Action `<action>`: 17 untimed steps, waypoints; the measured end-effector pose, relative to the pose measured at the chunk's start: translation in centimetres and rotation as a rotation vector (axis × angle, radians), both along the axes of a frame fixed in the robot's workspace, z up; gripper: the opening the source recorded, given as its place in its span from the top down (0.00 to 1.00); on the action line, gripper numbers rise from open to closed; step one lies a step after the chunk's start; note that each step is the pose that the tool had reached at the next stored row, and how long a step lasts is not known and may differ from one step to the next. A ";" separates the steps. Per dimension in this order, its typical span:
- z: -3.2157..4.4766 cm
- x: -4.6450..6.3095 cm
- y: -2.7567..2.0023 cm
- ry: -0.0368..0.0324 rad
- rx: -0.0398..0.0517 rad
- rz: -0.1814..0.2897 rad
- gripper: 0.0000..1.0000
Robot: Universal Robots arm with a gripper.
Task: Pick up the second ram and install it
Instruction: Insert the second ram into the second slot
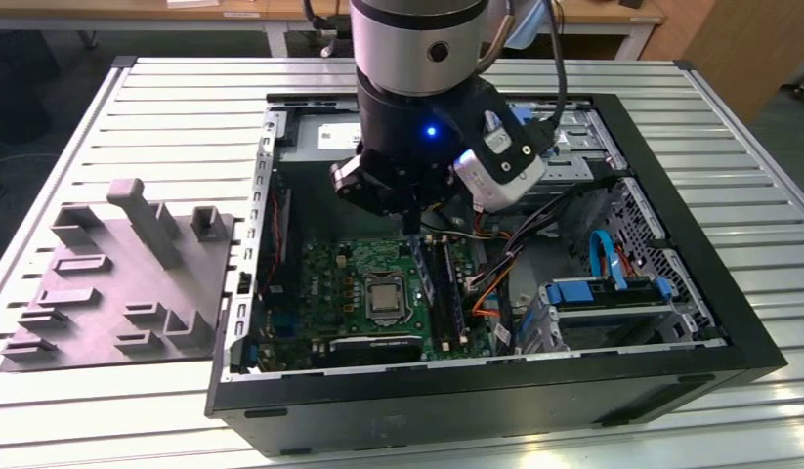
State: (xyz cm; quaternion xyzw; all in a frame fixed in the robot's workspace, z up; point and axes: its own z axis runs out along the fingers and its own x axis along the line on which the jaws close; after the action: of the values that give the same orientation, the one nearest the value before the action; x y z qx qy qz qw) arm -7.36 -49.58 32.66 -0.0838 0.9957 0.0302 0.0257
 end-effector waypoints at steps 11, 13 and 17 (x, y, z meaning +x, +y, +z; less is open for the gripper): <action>-0.17 0.0 0.00 0.0000 0.0000 -0.170 0.88; -0.18 0.0 0.00 -0.0001 0.0001 -0.170 0.88; -0.22 0.0 0.01 0.0000 0.0001 -0.170 0.88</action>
State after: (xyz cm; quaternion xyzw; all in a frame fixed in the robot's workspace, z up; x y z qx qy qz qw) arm -7.36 -49.57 32.43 0.0013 0.9992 0.0279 0.0282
